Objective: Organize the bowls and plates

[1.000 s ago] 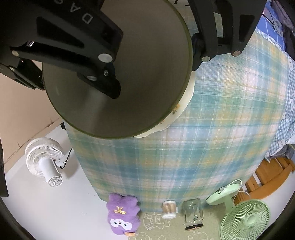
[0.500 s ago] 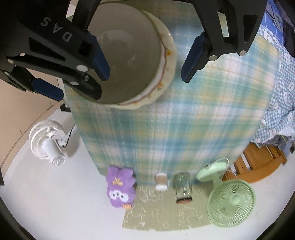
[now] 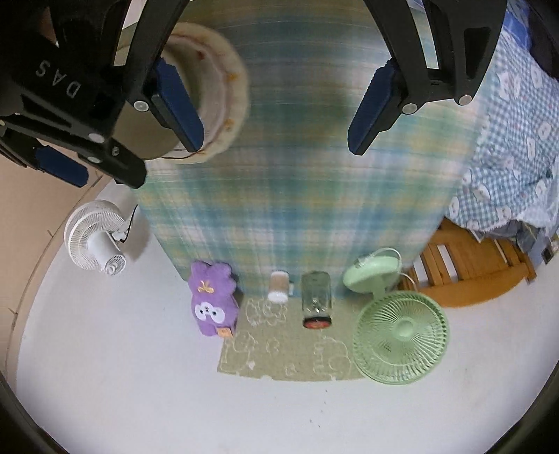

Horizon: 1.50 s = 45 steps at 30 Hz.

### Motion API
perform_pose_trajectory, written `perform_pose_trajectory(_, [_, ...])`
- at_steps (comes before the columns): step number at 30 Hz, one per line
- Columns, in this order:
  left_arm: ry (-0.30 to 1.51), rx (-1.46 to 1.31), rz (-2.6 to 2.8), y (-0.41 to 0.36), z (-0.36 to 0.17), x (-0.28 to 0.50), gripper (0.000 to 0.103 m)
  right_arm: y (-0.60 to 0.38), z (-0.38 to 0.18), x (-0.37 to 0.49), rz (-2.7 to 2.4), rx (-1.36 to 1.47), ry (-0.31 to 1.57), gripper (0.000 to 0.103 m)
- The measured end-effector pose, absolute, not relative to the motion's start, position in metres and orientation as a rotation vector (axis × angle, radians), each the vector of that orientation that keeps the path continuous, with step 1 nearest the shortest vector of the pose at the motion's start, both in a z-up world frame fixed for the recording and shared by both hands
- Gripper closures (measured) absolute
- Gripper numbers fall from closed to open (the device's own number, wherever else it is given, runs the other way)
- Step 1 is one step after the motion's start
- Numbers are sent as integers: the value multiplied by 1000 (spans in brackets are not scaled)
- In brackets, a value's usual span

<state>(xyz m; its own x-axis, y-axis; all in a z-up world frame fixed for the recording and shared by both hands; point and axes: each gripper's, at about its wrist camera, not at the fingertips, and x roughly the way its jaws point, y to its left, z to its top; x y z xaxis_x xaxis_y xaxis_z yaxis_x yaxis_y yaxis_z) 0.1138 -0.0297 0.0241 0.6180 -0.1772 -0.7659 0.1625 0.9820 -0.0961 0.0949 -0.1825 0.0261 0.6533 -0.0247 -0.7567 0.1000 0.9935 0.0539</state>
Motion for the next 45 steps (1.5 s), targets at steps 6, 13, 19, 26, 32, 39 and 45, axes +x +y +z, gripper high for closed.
perform_pose_trajectory(6, [832, 36, -256, 23, 29, 107, 12, -131, 33, 69, -162, 79, 767, 25])
perform_pose_trajectory(13, [780, 69, -316, 75, 30, 98, 5, -87, 34, 47, -248, 92, 709, 20])
perform_pose_trajectory(19, [732, 69, -285, 99, 26, 88, 0, -65, 29, 33, -251, 98, 692, 11])
perform_pose_trajectory(26, [717, 50, -229, 121, 5, 70, 0, -52, 9, 16, -220, 102, 665, 11])
perform_pose_trajectory(32, [690, 15, -175, 136, -9, 57, 0, -52, -14, 5, -210, 98, 663, 11])
perform_pose_trajectory(39, [662, -4, -177, 135, -11, 46, 0, -56, -20, -7, -199, 111, 646, 11])
perform_pose_trajectory(45, [629, 0, -180, 129, -3, 43, 0, -58, -14, -9, -188, 105, 626, 11])
